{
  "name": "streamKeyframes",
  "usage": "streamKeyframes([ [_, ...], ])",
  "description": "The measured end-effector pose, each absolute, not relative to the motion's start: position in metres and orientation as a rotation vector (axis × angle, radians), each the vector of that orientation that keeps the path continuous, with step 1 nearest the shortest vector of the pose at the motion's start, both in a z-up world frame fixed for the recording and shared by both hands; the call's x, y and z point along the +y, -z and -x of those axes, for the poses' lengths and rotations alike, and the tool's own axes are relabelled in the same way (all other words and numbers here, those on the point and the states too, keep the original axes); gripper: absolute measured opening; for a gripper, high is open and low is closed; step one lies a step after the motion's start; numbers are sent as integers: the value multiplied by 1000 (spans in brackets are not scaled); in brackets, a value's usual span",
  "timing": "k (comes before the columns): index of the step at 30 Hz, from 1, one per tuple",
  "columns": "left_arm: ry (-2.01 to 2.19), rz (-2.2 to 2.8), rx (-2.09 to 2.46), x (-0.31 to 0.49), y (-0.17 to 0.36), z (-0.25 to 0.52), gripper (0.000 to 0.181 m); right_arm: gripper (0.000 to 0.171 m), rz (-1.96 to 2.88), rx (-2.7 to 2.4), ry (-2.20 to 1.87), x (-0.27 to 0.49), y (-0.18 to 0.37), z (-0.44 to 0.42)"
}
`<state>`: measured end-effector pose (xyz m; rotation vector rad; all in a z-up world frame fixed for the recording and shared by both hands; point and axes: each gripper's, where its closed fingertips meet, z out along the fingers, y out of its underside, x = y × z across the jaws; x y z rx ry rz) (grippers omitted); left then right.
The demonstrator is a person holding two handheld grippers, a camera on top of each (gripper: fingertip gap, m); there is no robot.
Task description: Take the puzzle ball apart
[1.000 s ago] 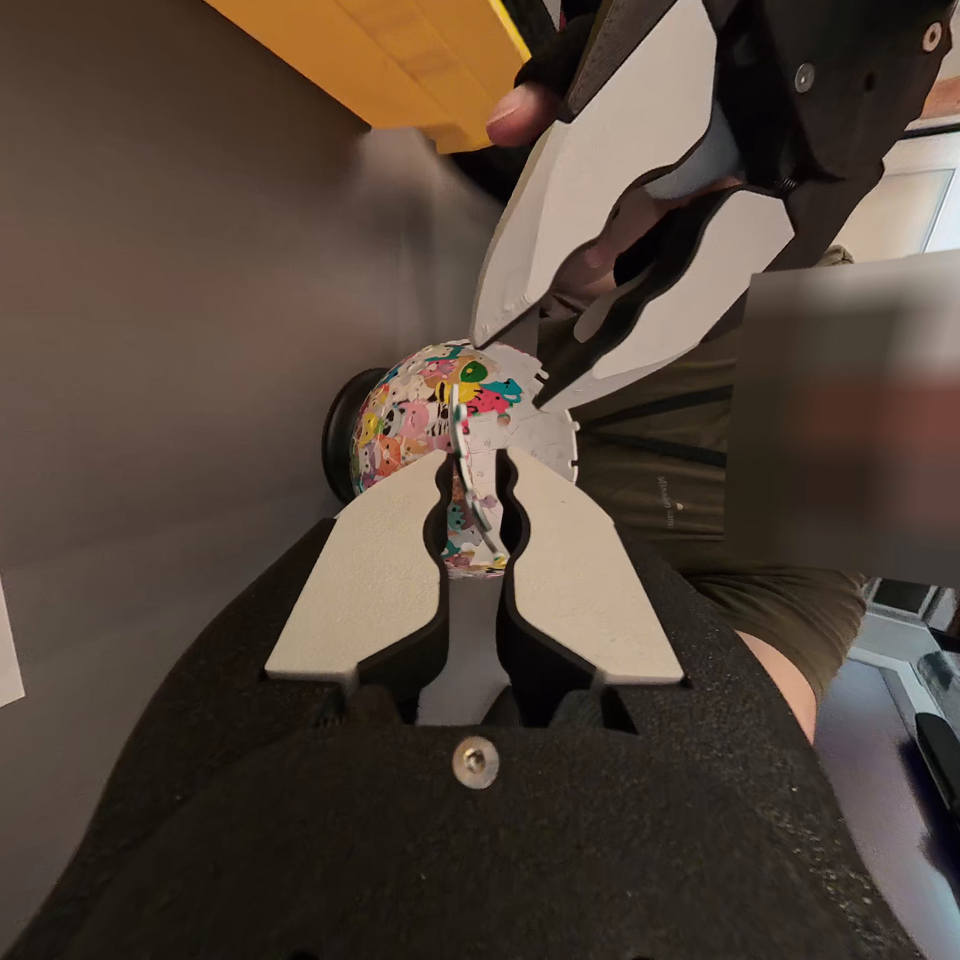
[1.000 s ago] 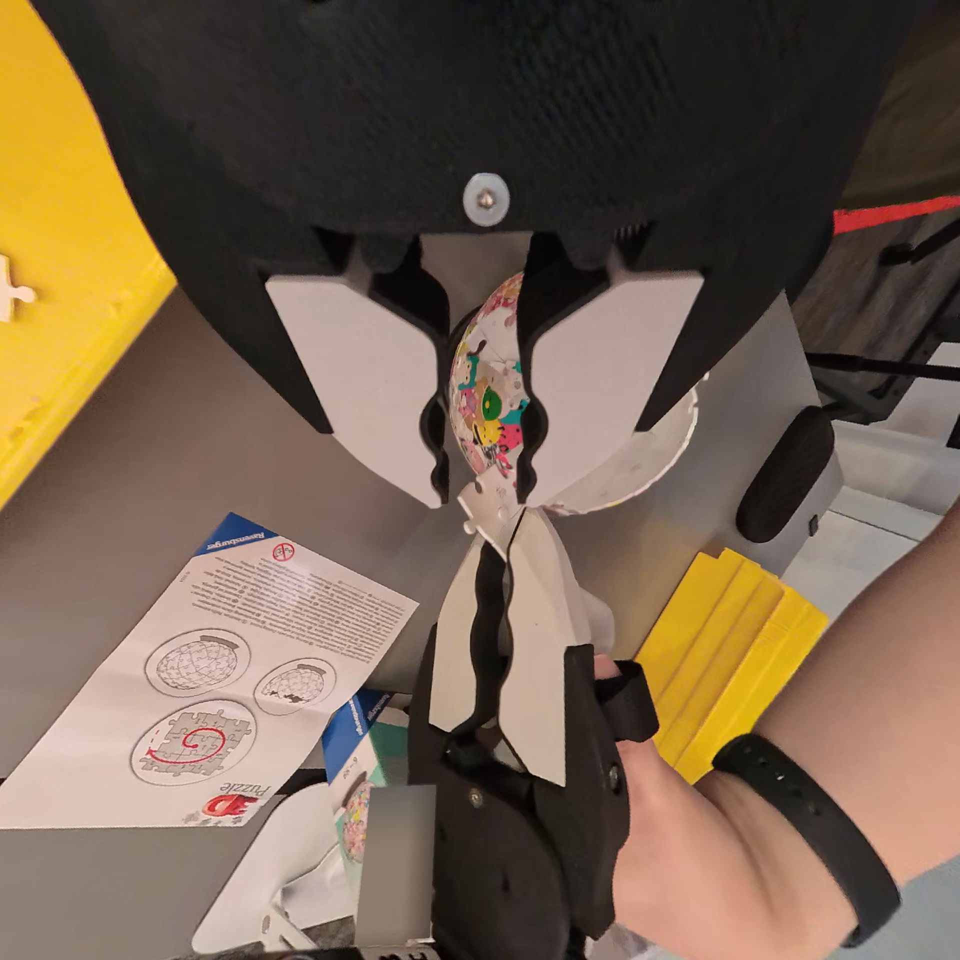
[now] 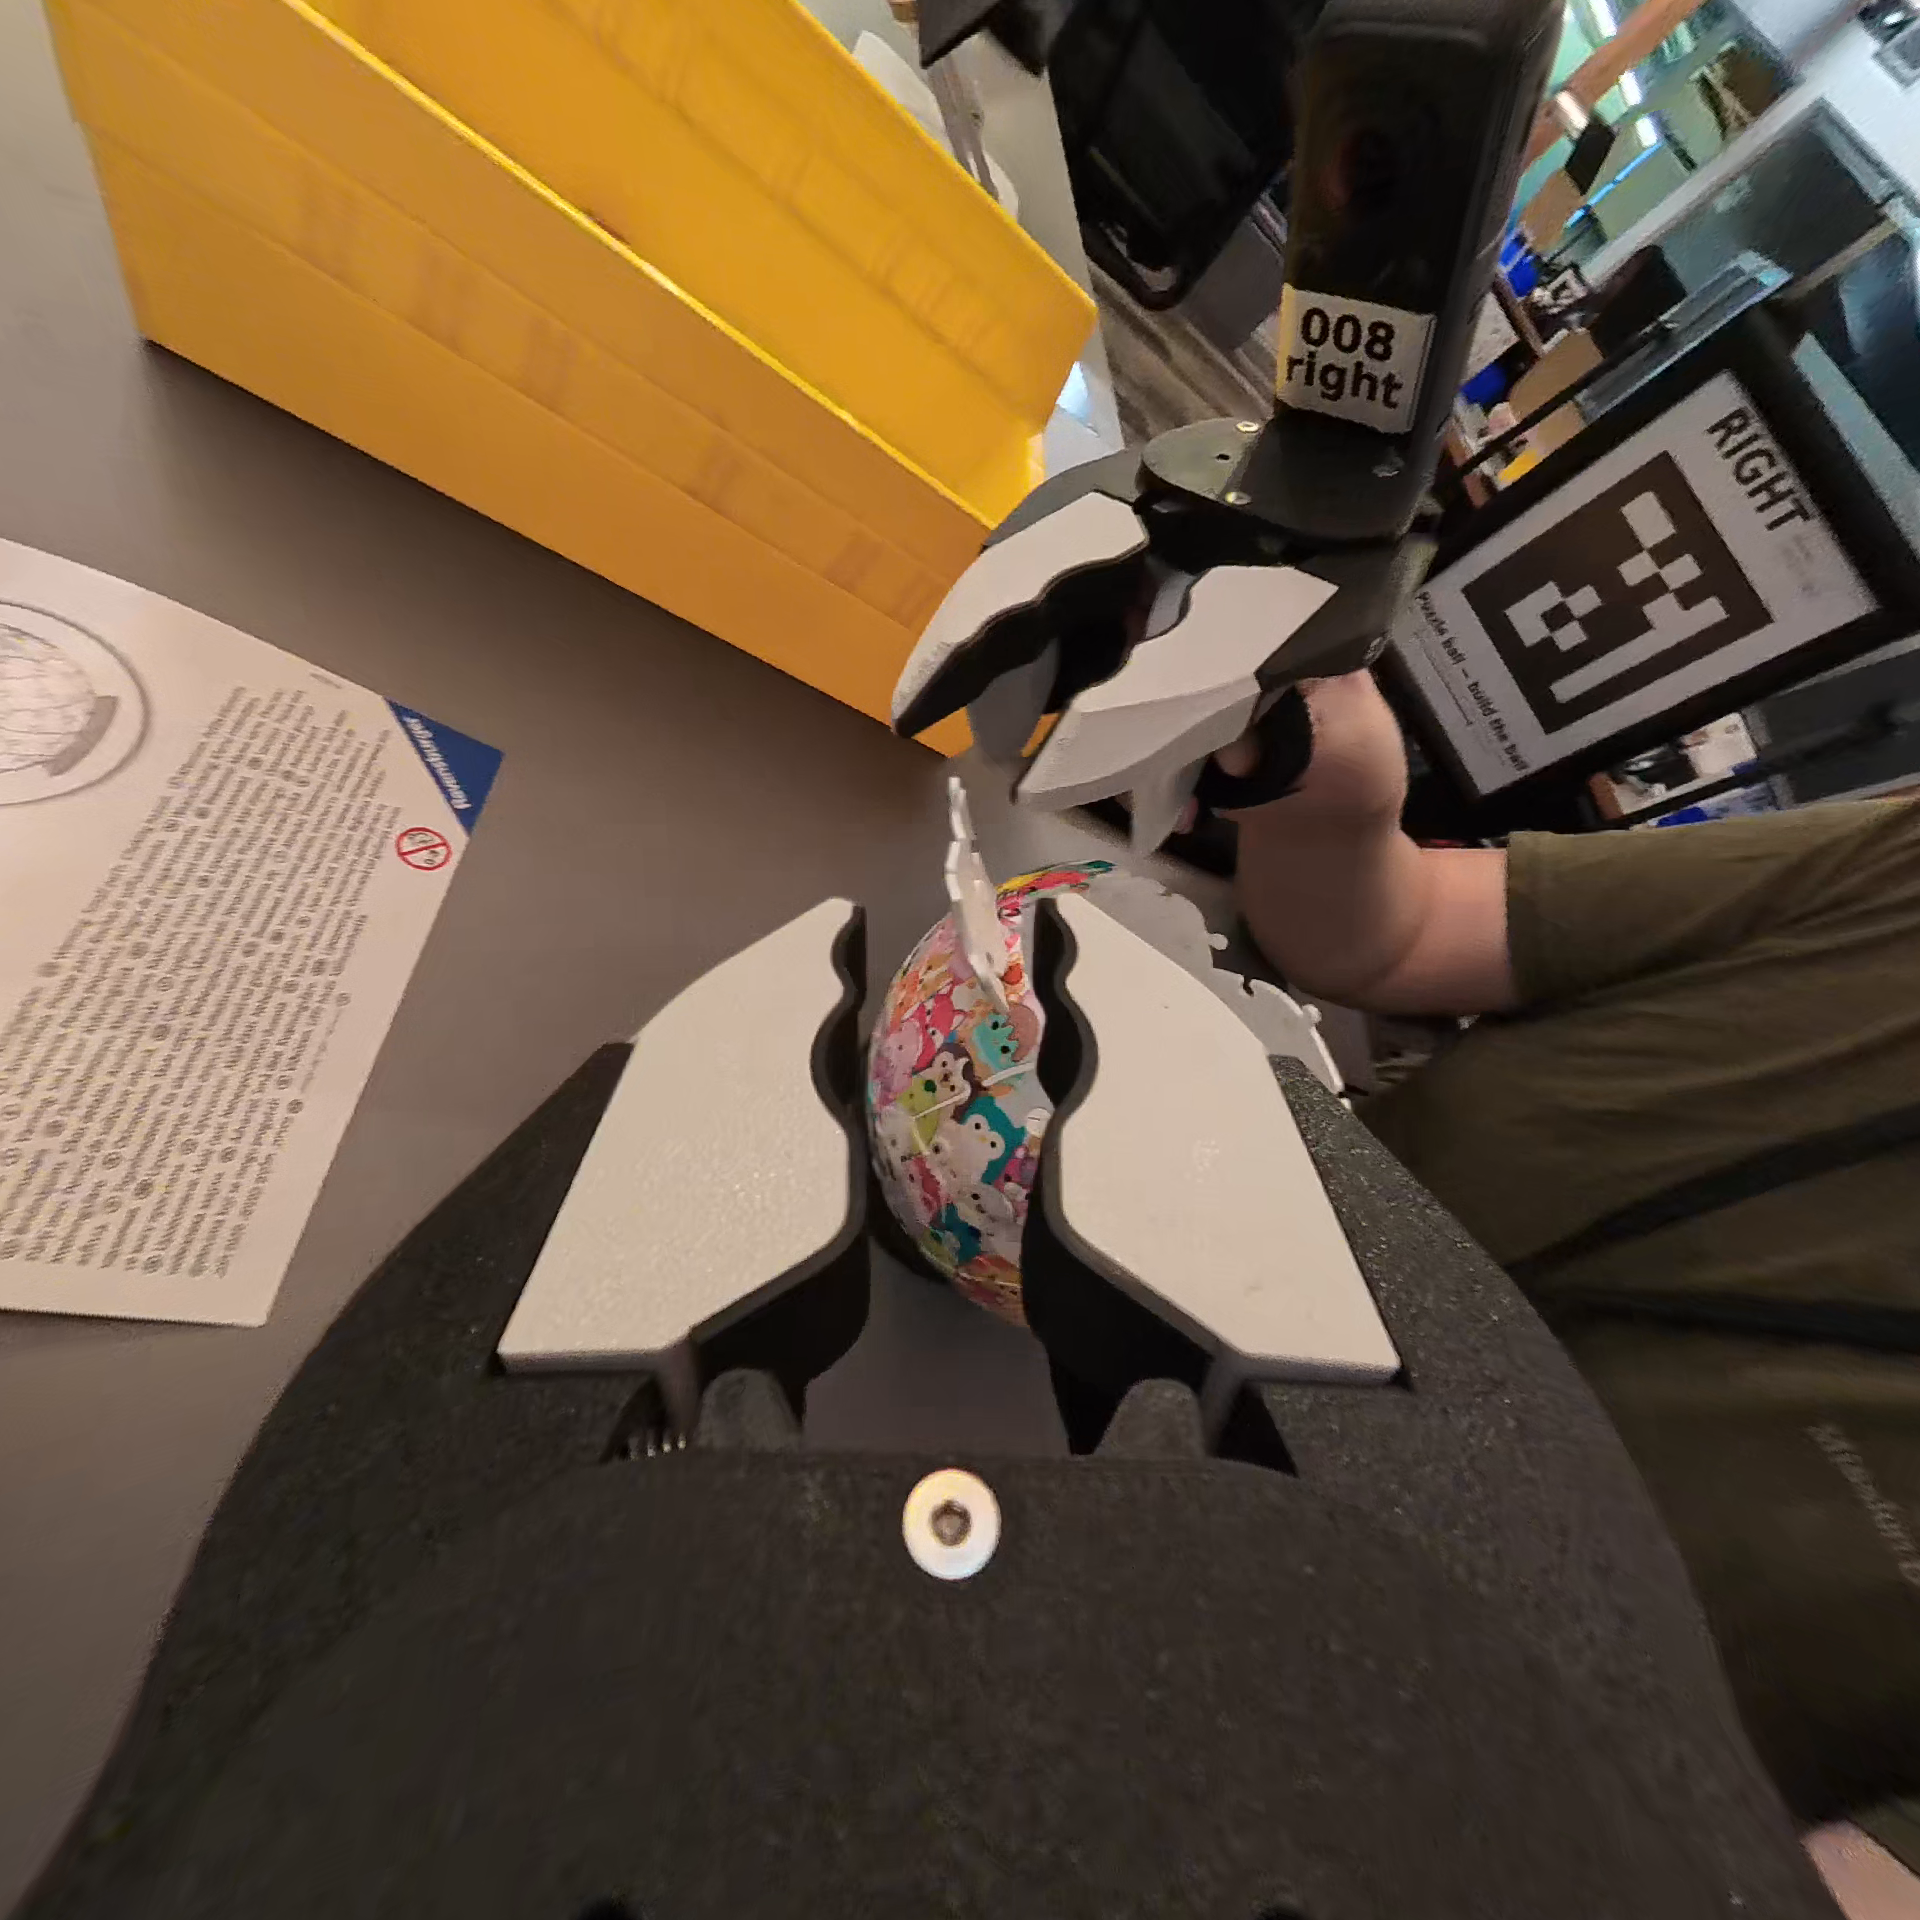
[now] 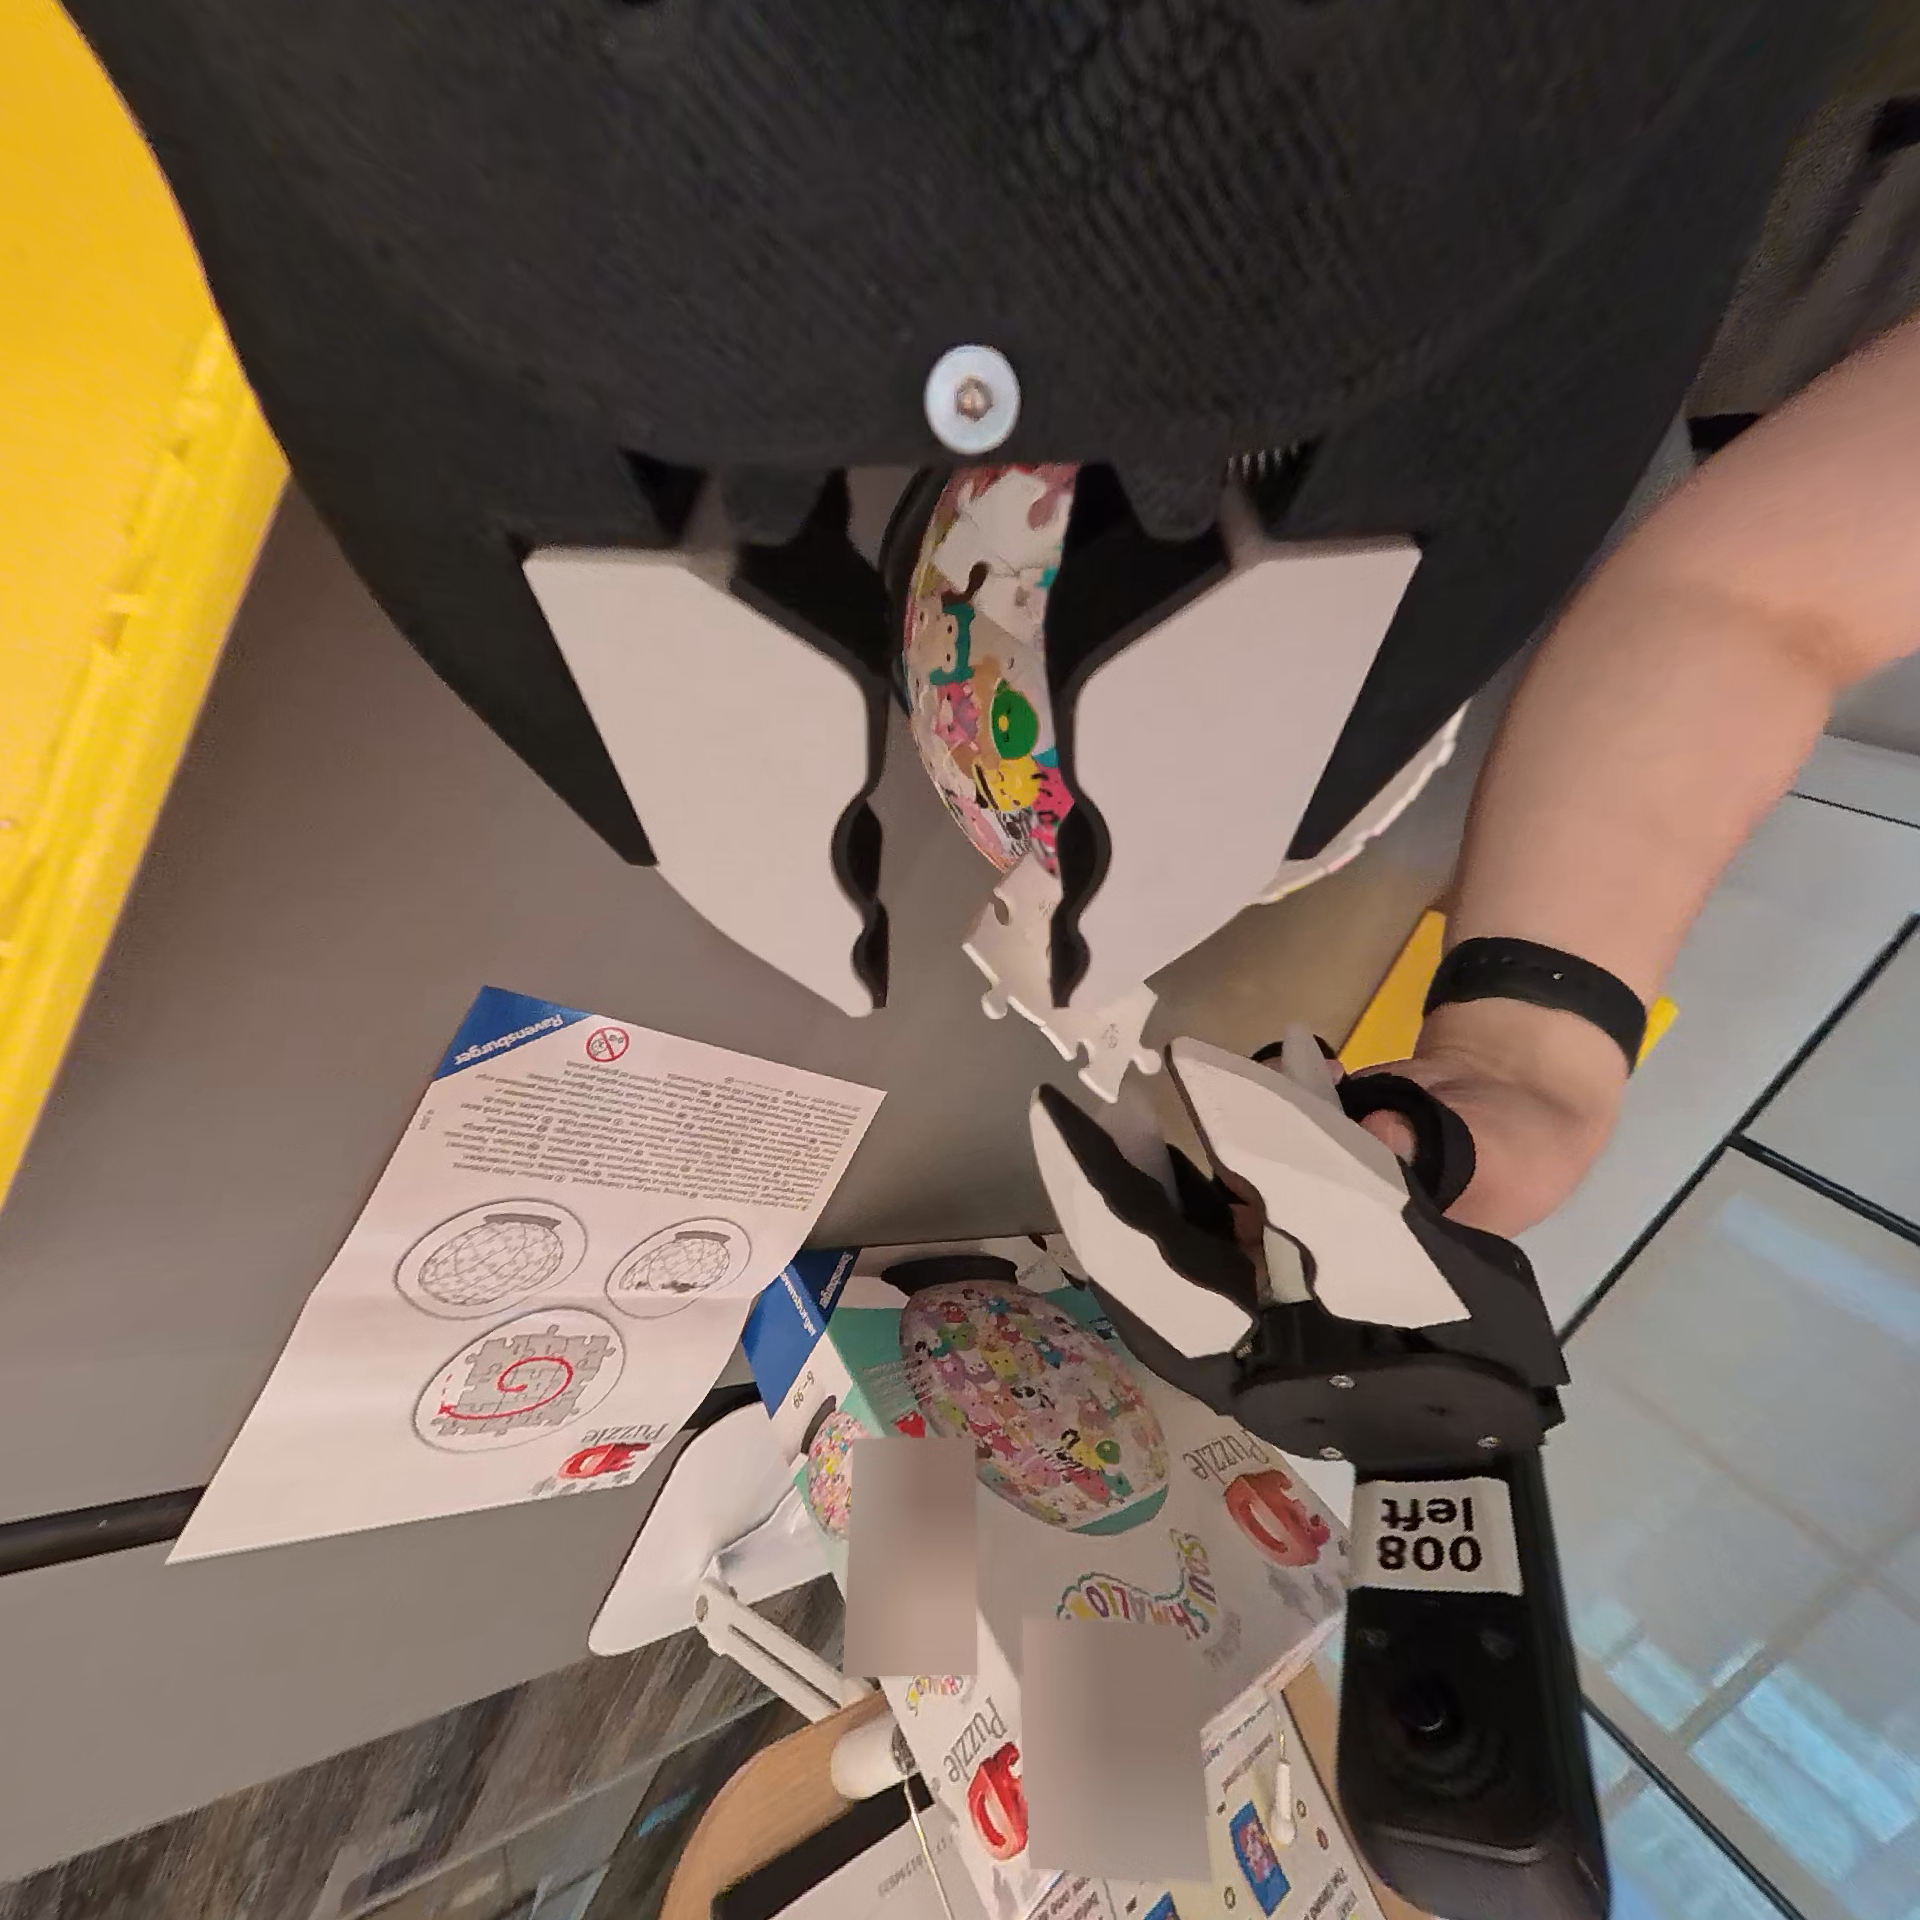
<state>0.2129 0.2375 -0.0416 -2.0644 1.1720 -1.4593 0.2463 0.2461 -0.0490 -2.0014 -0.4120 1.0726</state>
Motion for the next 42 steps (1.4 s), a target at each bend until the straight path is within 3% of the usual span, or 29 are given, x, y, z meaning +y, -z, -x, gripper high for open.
streamKeyframes([
  [7, 1618, 2049, 1167, 229, 53, -218, 25, 29, 1996, -389, -1172, 239, 49, -243],
  [12, 1814, 1912, 1140, 226, 44, -219, 10, 28, 1998, -367, -1180, 240, 51, -242],
  [18, 1797, 1878, 1233, 224, 48, -217, 9, 27, 2025, -404, -1285, 230, 57, -228],
  [25, 1737, 1769, 1346, 221, 54, -215, 3, 4, 1943, -404, -1393, 231, 44, -231],
  [33, 1717, 1722, 1351, 221, 55, -215, 2, 12, 1954, -481, -1364, 229, 50, -229],
  [36, 1709, 1723, 1344, 222, 55, -216, 2, 4, 1964, -518, -1352, 227, 52, -227],
  [42, 1828, 1724, 1297, 221, 52, -219, 3, 3, 2007, -438, -1428, 225, 50, -230],
])
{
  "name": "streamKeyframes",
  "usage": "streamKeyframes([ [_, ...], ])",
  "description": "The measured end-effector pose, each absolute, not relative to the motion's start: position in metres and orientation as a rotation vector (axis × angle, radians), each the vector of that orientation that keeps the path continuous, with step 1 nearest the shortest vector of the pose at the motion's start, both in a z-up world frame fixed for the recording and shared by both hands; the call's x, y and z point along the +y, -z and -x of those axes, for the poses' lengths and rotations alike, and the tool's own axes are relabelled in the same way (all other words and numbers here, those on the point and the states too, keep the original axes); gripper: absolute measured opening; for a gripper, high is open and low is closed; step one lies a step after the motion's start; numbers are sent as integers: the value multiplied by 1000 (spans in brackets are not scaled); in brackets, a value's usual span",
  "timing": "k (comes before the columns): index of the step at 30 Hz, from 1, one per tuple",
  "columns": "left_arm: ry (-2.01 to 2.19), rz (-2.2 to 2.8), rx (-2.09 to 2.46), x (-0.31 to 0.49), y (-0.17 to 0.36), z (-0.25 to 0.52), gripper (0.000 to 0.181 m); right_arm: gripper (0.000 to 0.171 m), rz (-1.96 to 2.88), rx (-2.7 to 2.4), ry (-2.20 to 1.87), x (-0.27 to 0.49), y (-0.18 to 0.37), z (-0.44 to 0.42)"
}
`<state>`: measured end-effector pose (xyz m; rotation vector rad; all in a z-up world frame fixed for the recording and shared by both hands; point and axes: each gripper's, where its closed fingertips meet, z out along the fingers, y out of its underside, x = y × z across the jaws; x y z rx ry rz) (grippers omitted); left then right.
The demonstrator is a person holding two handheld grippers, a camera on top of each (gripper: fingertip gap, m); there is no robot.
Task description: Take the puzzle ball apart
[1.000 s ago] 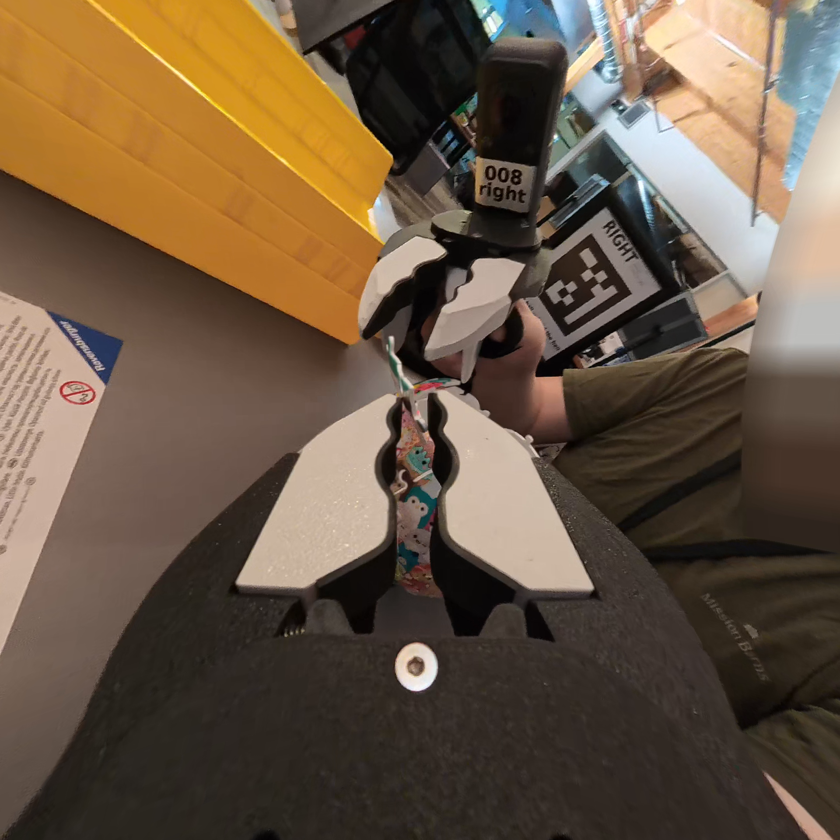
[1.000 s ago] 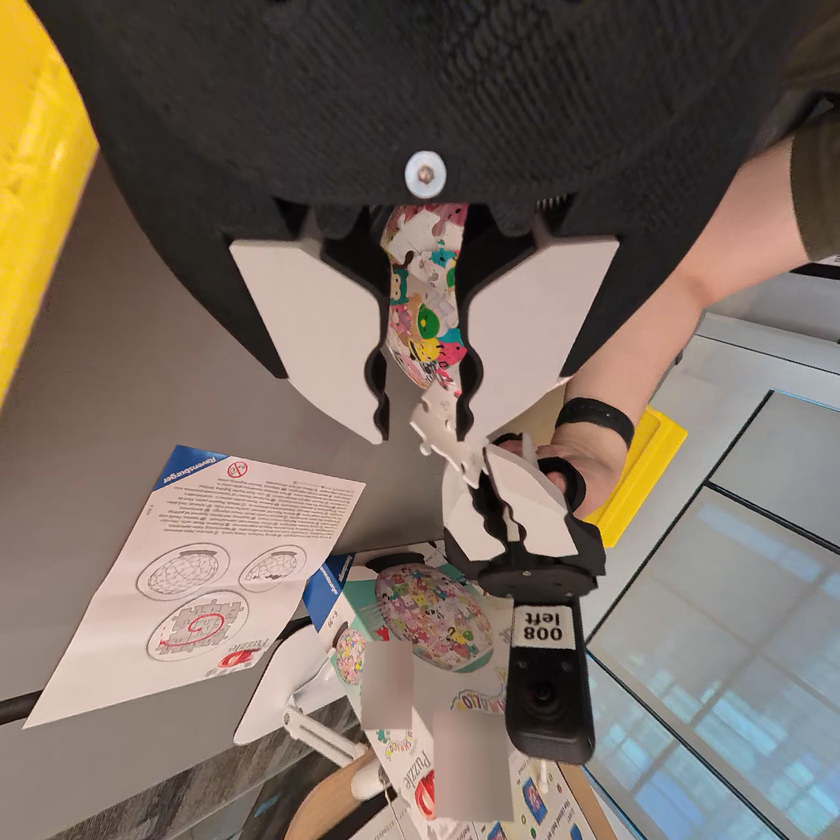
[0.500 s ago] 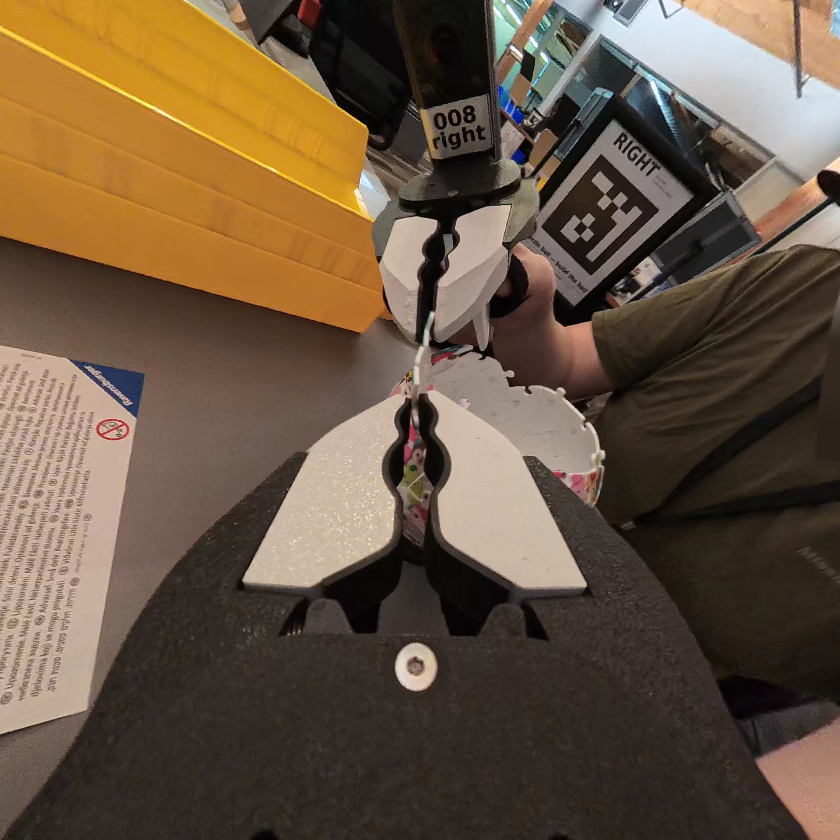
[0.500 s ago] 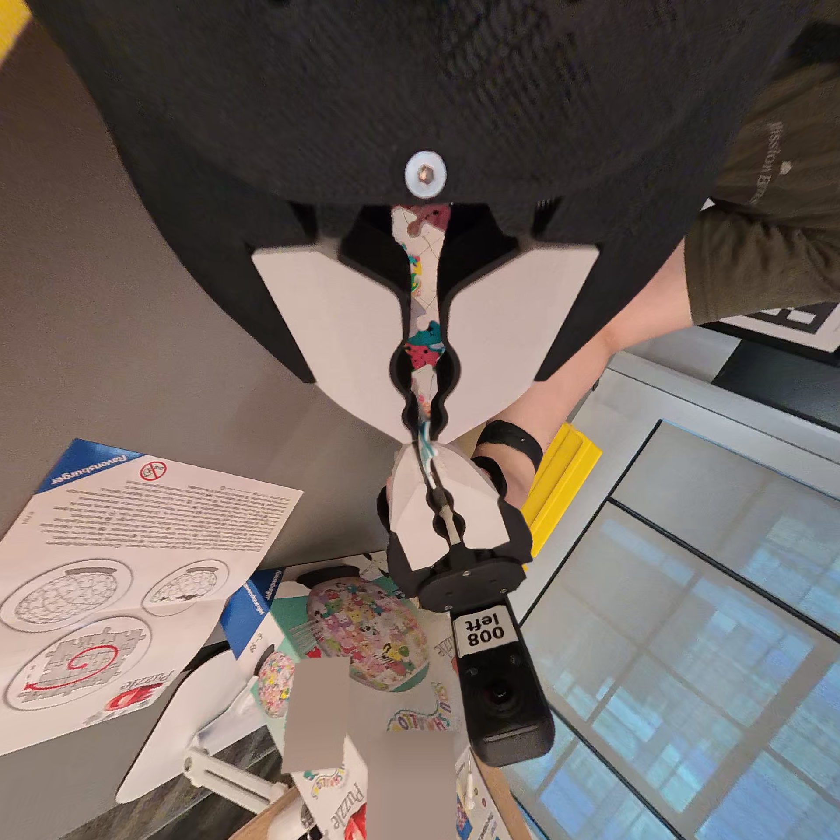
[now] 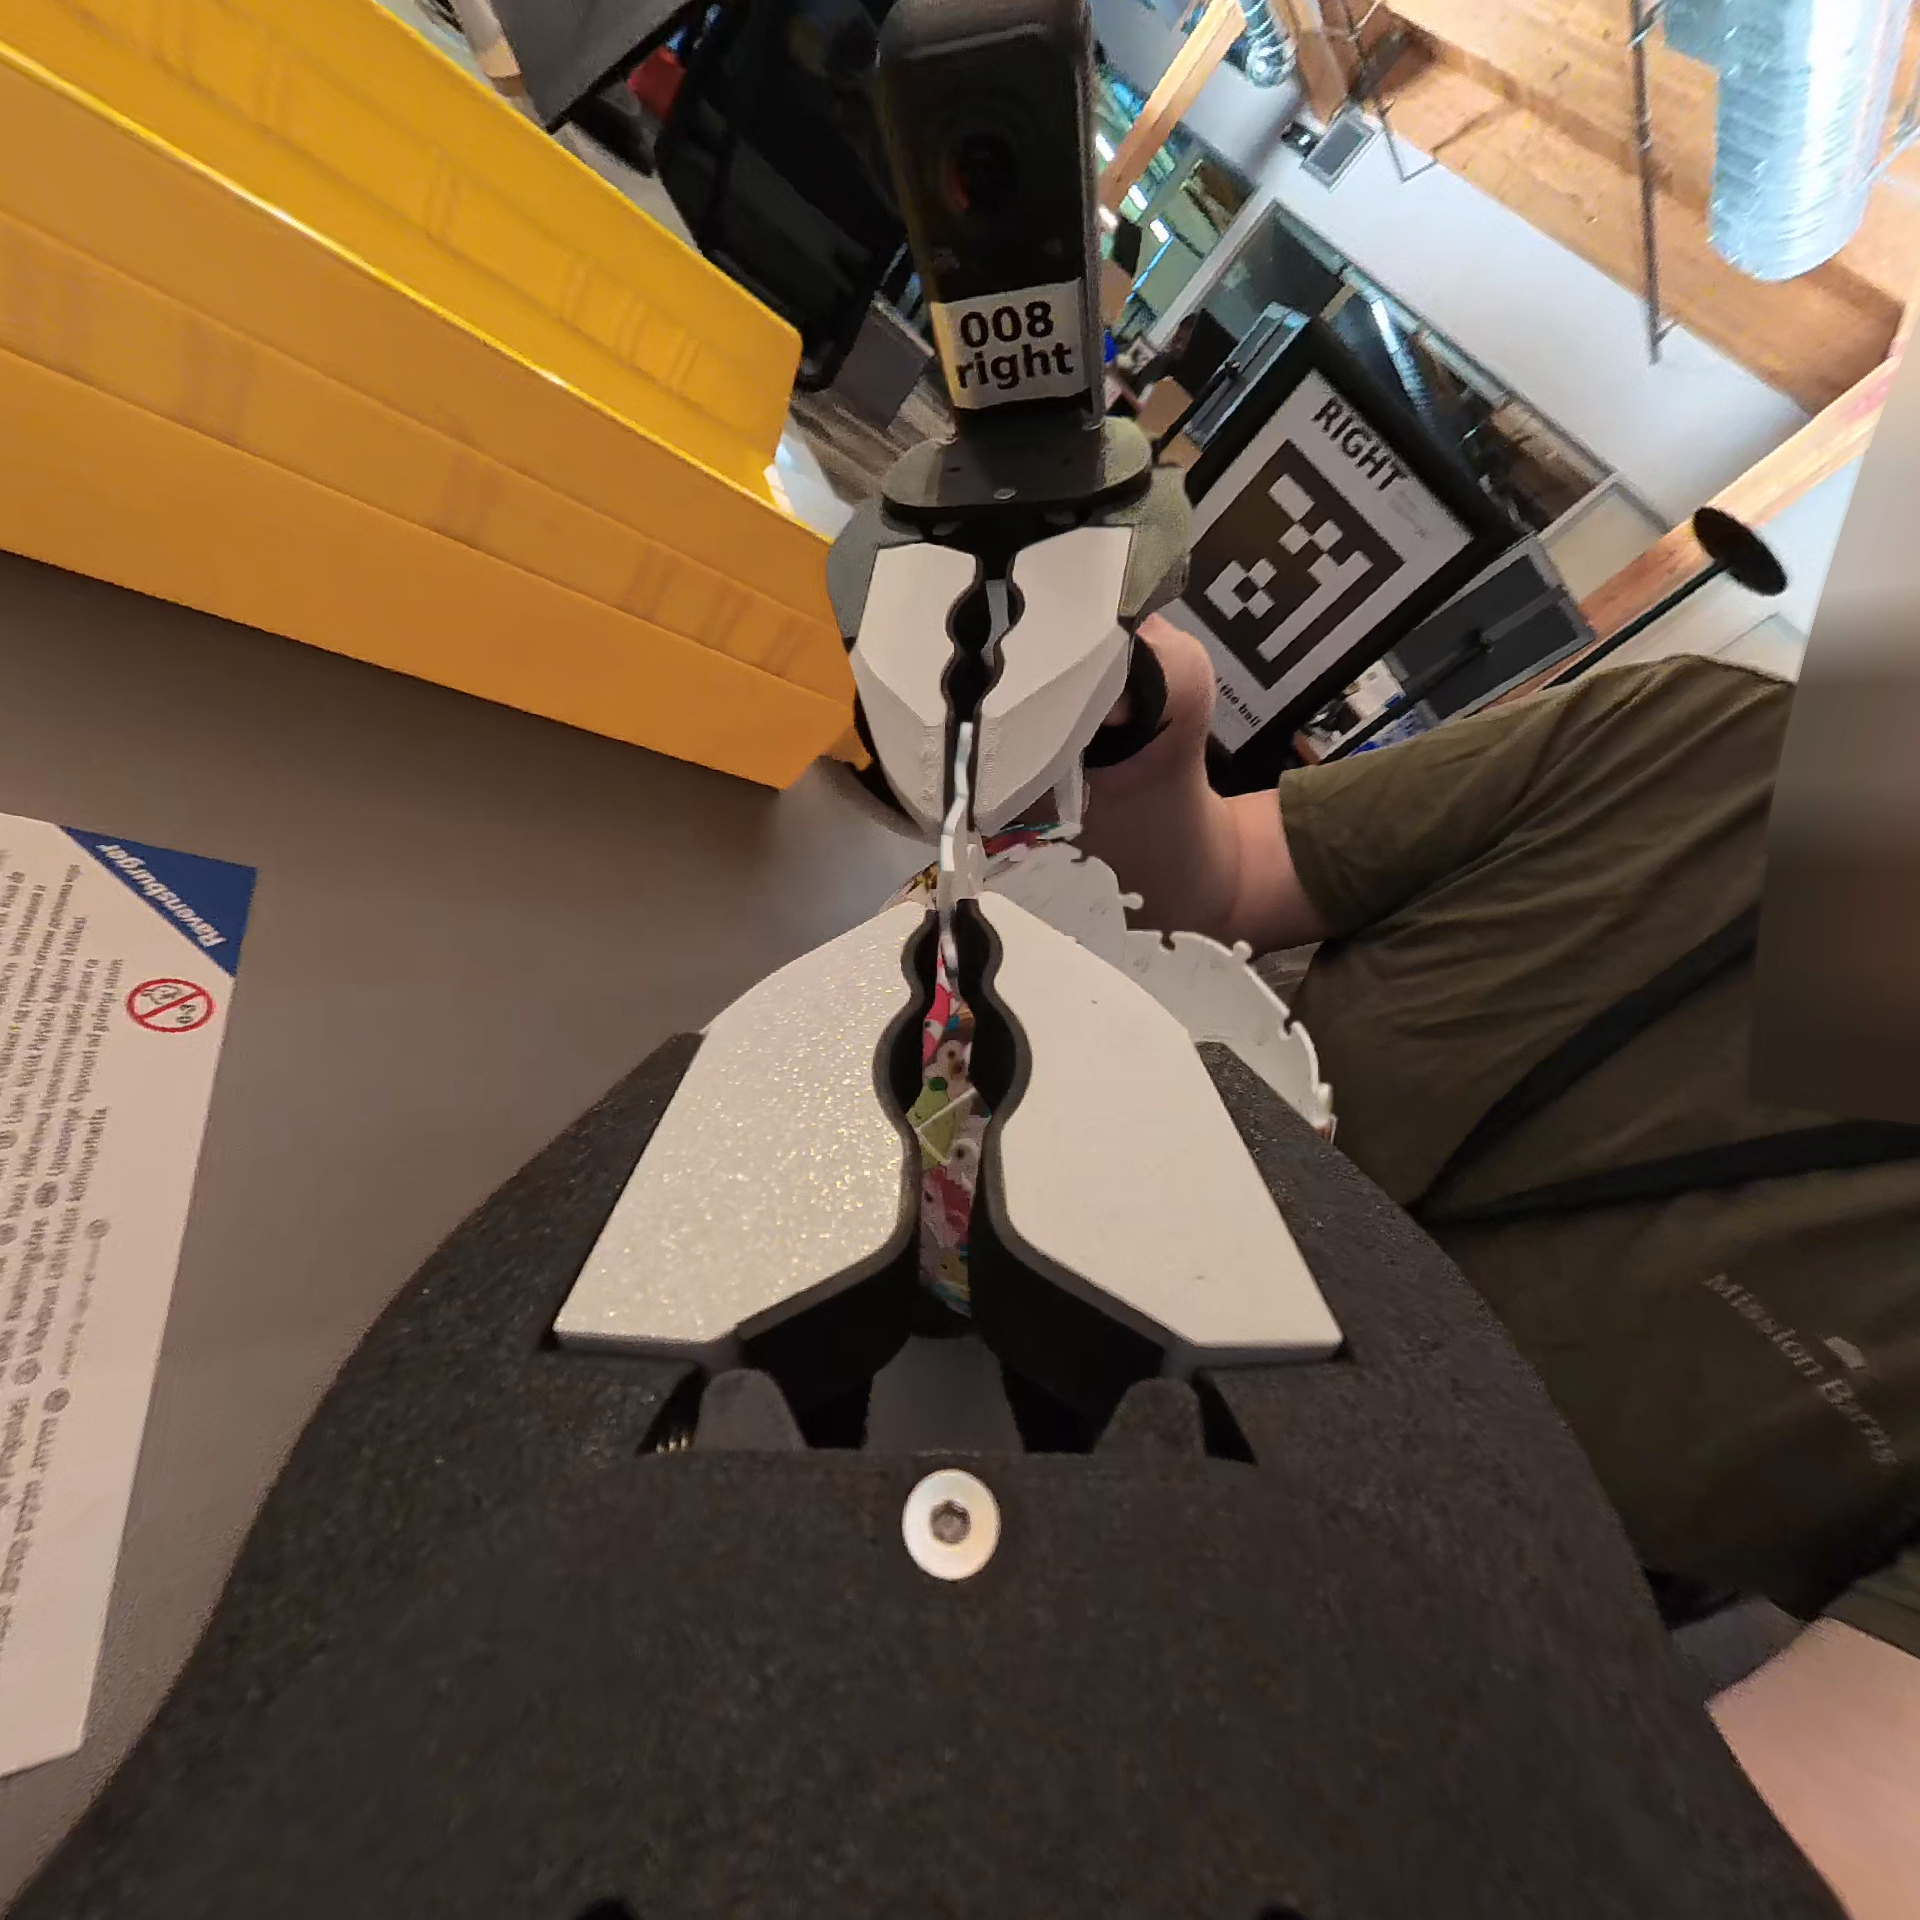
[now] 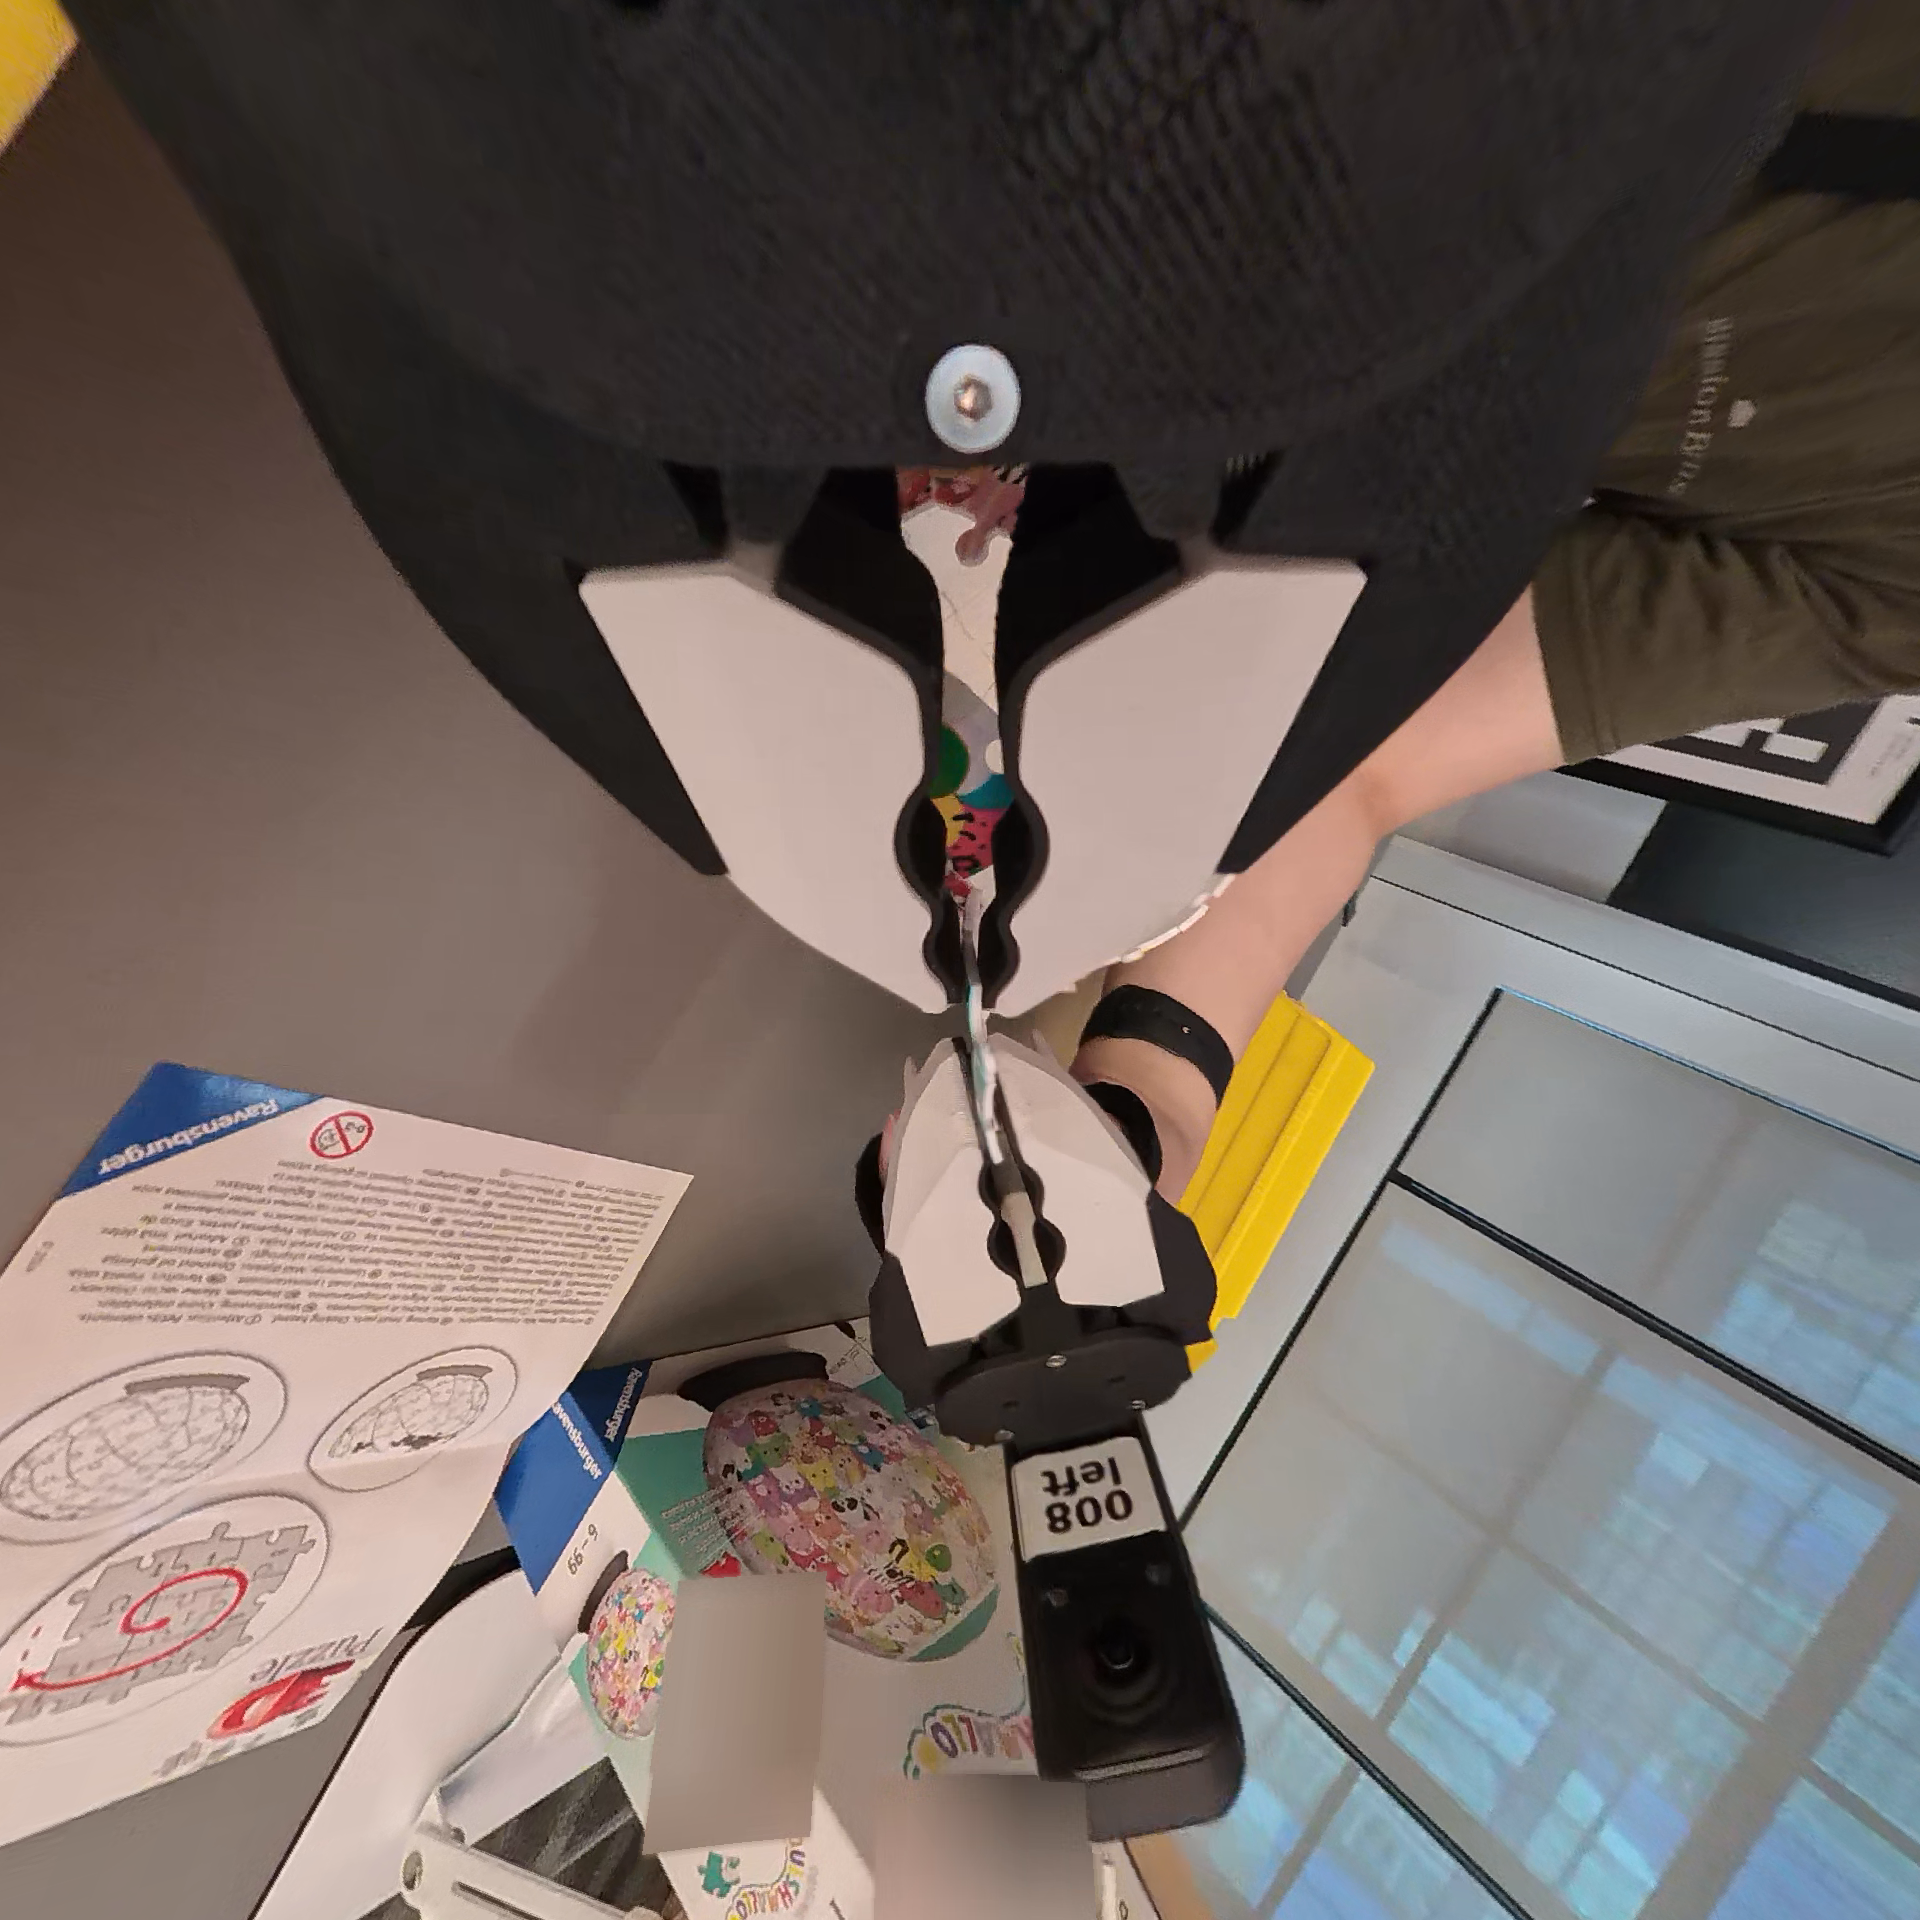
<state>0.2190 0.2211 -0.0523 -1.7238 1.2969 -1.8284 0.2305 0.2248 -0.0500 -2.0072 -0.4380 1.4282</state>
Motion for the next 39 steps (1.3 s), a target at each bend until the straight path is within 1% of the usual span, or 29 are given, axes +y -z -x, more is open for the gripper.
streamKeyframes([
  [3, 1864, 1706, 1281, 221, 52, -221, 3, 4, 2053, -382, -1432, 224, 49, -231],
  [11, 1948, 1711, 1249, 220, 53, -221, 2, 3, 2168, -409, -1220, 221, 50, -232],
  [19, 1987, 1643, 1230, 223, 53, -222, 3, 3, 2364, -498, -827, 222, 48, -233],
  [29, 2073, 1550, 1196, 222, 49, -220, 3, 3, 2534, -477, -472, 218, 45, -231],
  [33, 2062, 1554, 1202, 221, 48, -222, 3, 3, 2563, -456, -409, 215, 44, -232],
  [39, 2033, 1513, 1218, 217, 38, -224, 3, 3, 2544, -422, -424, 213, 34, -235],
])
